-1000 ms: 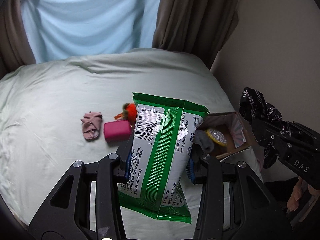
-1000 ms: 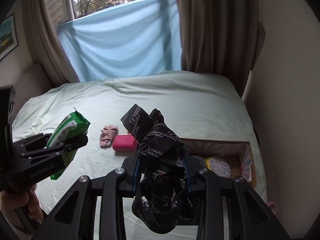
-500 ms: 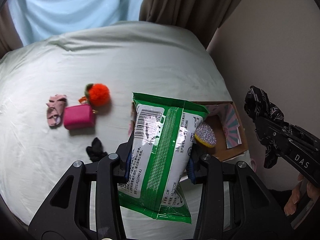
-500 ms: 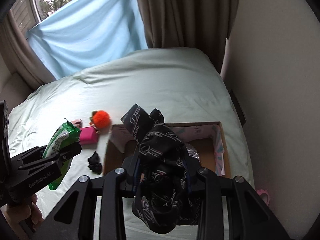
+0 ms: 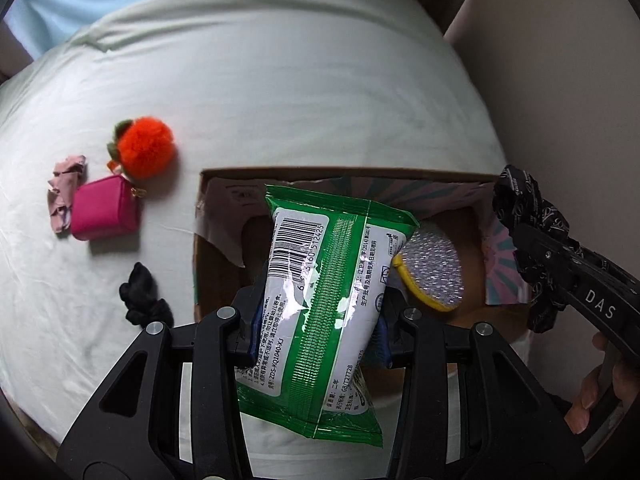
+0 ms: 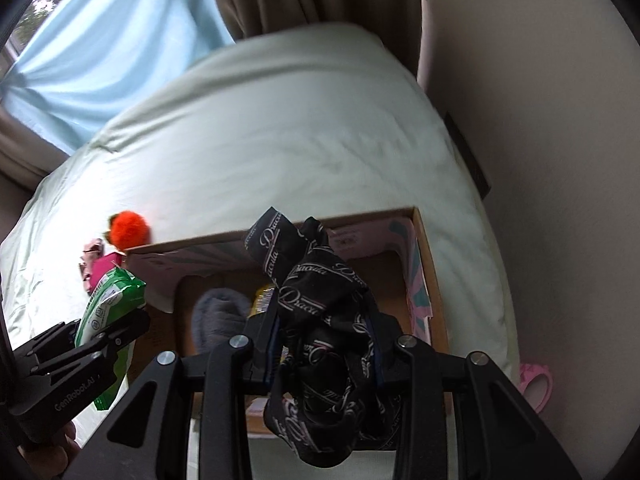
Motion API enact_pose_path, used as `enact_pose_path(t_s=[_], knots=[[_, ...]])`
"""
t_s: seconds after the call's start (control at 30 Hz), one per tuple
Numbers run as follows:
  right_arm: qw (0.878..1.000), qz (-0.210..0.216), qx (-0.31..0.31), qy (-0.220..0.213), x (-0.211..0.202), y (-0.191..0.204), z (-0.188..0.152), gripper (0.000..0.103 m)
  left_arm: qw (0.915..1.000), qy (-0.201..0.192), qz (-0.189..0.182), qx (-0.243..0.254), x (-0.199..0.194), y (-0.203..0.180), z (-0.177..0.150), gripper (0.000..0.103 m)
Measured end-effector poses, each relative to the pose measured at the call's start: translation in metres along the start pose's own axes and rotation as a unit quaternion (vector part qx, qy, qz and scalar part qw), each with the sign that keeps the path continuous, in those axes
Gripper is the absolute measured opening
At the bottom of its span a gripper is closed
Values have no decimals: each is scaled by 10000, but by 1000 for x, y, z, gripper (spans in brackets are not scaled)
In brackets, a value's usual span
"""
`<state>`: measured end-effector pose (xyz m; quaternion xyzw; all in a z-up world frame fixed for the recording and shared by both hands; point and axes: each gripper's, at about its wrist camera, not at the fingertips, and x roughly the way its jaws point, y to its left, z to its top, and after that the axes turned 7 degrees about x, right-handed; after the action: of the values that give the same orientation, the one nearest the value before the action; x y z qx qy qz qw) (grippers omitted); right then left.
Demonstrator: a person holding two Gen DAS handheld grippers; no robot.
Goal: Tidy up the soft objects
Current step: 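Carry the wipes pack and black scarf in both grippers over the box, then open both grippers to drop the wipes and scarf into the box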
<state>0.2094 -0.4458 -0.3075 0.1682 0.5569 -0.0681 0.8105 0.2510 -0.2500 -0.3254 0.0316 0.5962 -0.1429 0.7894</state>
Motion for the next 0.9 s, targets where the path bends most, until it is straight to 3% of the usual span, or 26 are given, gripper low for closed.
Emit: enact_pose_path(t_s=[0.13, 0.27, 0.3, 0.33, 0.4, 0.43, 0.47, 0.6, 0.9], knots=[[9991, -26, 231, 347, 31, -14, 4, 32, 9994, 347, 41, 19, 27, 0, 1, 37], [9980, -45, 353, 514, 45, -23, 5, 33, 9985, 448, 177, 243, 36, -4, 0, 37], [9977, -28, 387, 552, 48, -24, 6, 35, 9984, 403, 227, 325, 35, -6, 0, 37], [9973, 9, 431, 587, 50, -26, 7, 44, 9978, 349, 339, 443, 32, -8, 0, 40], [9969, 73, 506, 591, 52, -29, 10, 62, 9940, 395, 664, 775, 30, -18, -1, 79], [9969, 90, 551, 552, 51, -31, 11, 87, 9921, 340, 770, 933, 29, -22, -2, 103], [9969, 139, 601, 495, 49, -34, 11, 103, 9909, 208, 787, 1075, 27, -25, -5, 103], [9967, 283, 645, 396, 44, -36, 11, 103, 9914, 337, 652, 1084, 26, -27, -11, 103], [9982, 368, 440, 192, 15, -28, 4, 103, 9948, 81, 479, 894, -9, -28, -18, 103]])
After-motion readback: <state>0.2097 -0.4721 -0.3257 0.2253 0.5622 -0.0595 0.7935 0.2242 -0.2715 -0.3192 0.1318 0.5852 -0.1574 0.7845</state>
